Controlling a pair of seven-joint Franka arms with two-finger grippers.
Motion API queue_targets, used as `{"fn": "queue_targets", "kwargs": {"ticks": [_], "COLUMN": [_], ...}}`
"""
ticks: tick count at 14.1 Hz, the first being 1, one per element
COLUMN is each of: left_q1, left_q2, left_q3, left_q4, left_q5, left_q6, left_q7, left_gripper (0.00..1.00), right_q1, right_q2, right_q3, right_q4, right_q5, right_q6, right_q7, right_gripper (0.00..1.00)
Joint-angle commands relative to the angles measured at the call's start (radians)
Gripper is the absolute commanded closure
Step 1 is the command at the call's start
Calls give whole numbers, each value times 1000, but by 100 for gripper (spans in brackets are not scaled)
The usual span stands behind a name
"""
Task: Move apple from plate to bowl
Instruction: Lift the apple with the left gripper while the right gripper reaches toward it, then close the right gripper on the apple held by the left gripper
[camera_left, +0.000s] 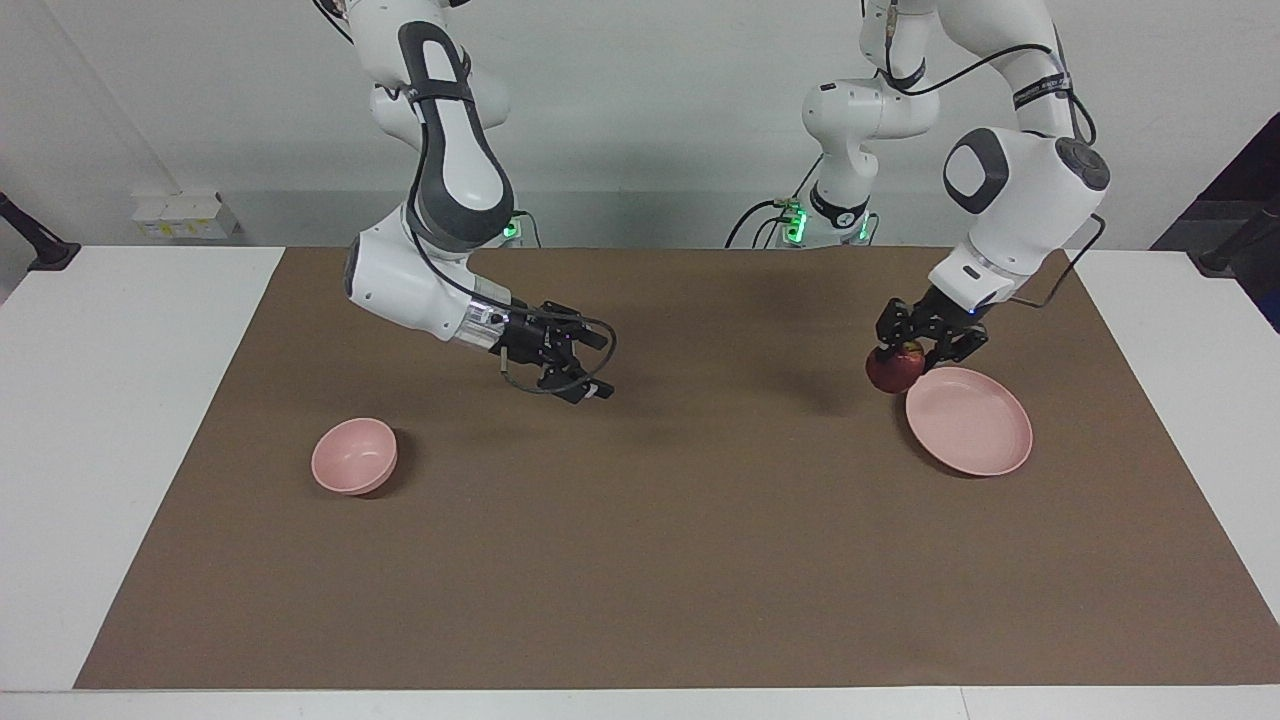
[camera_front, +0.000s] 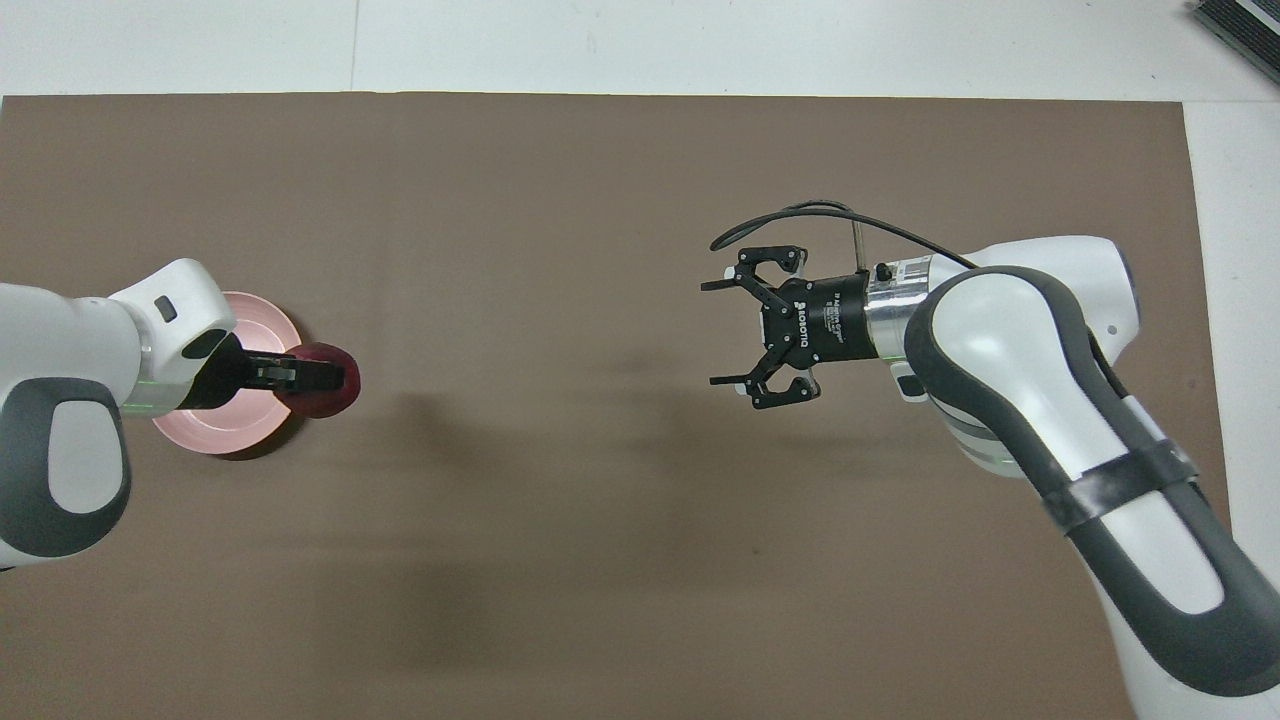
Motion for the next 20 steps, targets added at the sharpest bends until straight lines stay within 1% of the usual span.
{"fn": "queue_targets", "kwargs": {"ticks": [1, 3, 5, 6, 9, 10, 13, 15, 18, 20], "left_q1": [-4, -4, -4, -4, -4, -4, -4, -4, -11, -23], "left_q2": [0, 0, -1, -1, -1, 2, 16, 34, 85, 111], "left_q3": [-57, -84, -120, -136, -167, -181, -201, -223, -250, -278], "left_q4": [15, 16, 18, 18, 22, 27, 35, 41, 82, 107], "left_q5": [-152, -274, -399, -440, -586, -609, -701, -717, -729, -750], "left_q6": [-7, 0, 32, 52, 77, 79, 92, 164, 233, 287], "left_q7": [-60, -69, -70, -73, -81, -81, -80, -78, -78, -80], "left_gripper": [100, 100, 100, 100, 100, 100, 100, 100, 100, 100], "right_q1": [38, 85, 116, 137, 176, 188, 200, 202, 202, 202], "right_q2": [31, 55, 77, 84, 92, 92, 86, 84, 81, 81], "right_q3": [2, 2, 2, 2, 2, 2, 4, 7, 25, 30], "right_q4": [-7, -5, 1, 5, 14, 13, 10, 11, 11, 13], "right_q5": [127, 225, 302, 328, 333, 335, 361, 388, 441, 453], "right_q6": [78, 157, 203, 220, 253, 269, 255, 250, 250, 252], "right_q7": [17, 13, -2, -19, -25, -34, -95, -125, -164, -168], "right_gripper": [0, 0, 0, 0, 0, 0, 0, 0, 0, 0]}}
